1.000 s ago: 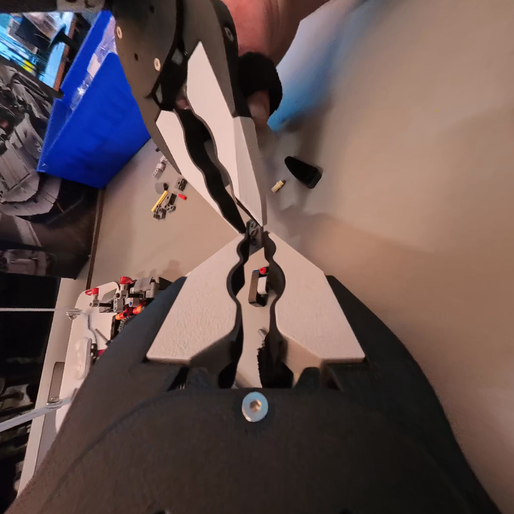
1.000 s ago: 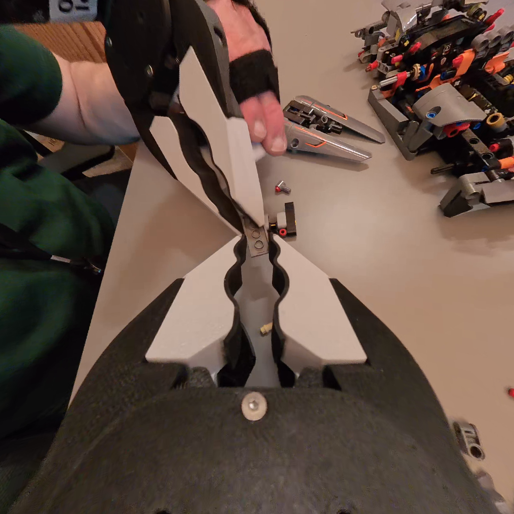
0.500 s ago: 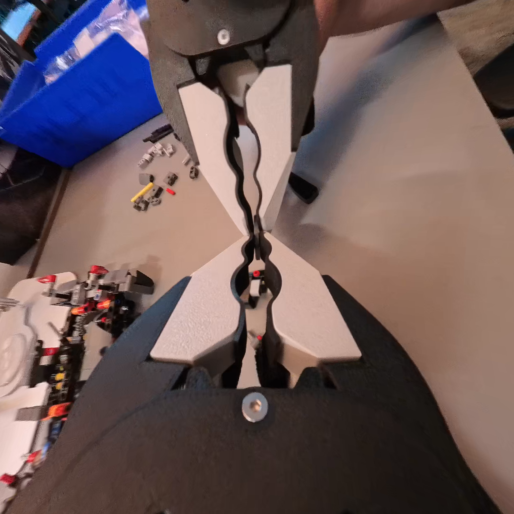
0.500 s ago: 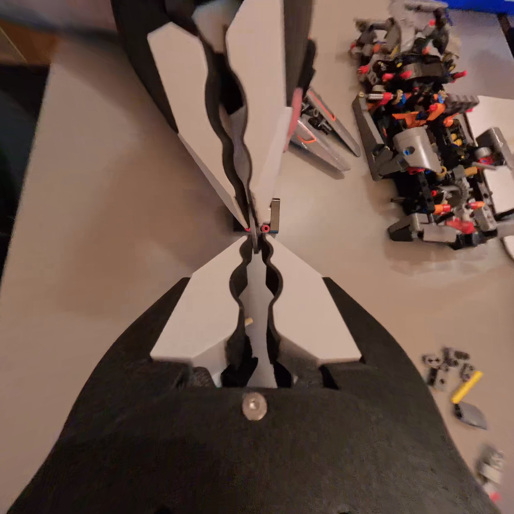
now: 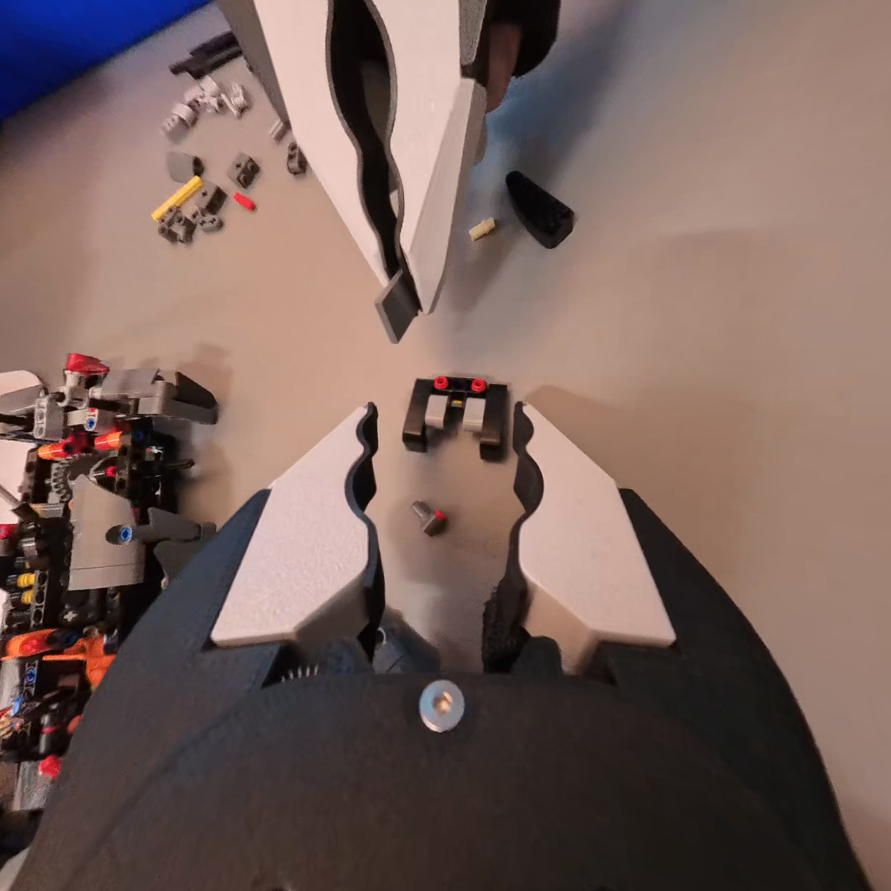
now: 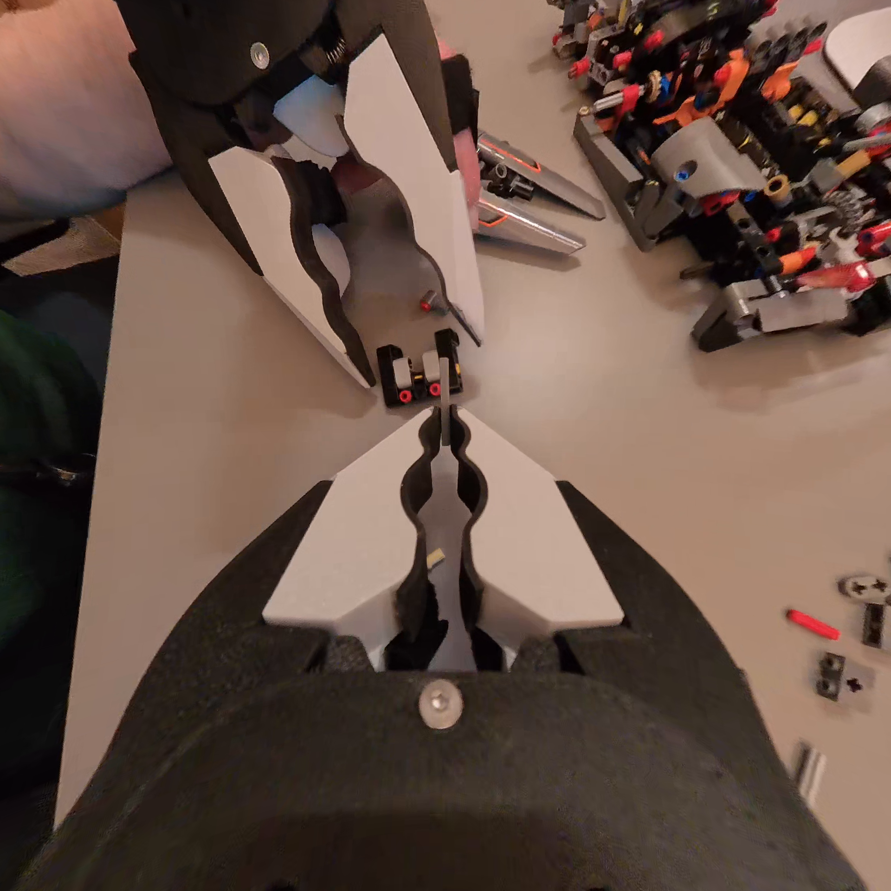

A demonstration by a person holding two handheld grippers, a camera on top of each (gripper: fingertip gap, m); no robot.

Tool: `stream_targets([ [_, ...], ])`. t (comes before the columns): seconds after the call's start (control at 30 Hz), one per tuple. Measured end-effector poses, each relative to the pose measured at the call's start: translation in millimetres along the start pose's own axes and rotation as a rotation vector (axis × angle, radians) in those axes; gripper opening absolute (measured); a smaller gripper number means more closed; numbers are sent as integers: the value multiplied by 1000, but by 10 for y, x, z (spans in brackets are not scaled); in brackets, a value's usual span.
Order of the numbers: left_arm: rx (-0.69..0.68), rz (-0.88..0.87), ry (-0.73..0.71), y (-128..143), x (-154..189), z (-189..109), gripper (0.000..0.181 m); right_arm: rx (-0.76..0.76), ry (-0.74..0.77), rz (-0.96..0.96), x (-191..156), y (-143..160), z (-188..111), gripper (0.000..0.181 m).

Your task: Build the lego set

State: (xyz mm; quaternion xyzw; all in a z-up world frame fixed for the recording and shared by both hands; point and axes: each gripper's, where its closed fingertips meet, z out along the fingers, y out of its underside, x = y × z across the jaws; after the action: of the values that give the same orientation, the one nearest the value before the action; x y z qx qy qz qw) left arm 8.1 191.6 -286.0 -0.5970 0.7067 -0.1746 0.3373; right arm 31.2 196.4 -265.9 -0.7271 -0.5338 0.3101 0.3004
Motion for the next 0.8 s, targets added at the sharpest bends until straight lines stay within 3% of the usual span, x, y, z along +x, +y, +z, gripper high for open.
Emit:
stream_targets([
  [0.37, -43, -20, 10, 54, -5, 45, 42, 7, -78, 112, -59, 37, 56, 1],
  [0.53, 72, -63, -30, -125, -121, -93, 42, 134, -131, 208, -69, -139, 19, 1],
  [0.8, 385, -251, 71, -541, -170, -369, 14, 315, -209, 189, -171, -392, -107, 1],
])
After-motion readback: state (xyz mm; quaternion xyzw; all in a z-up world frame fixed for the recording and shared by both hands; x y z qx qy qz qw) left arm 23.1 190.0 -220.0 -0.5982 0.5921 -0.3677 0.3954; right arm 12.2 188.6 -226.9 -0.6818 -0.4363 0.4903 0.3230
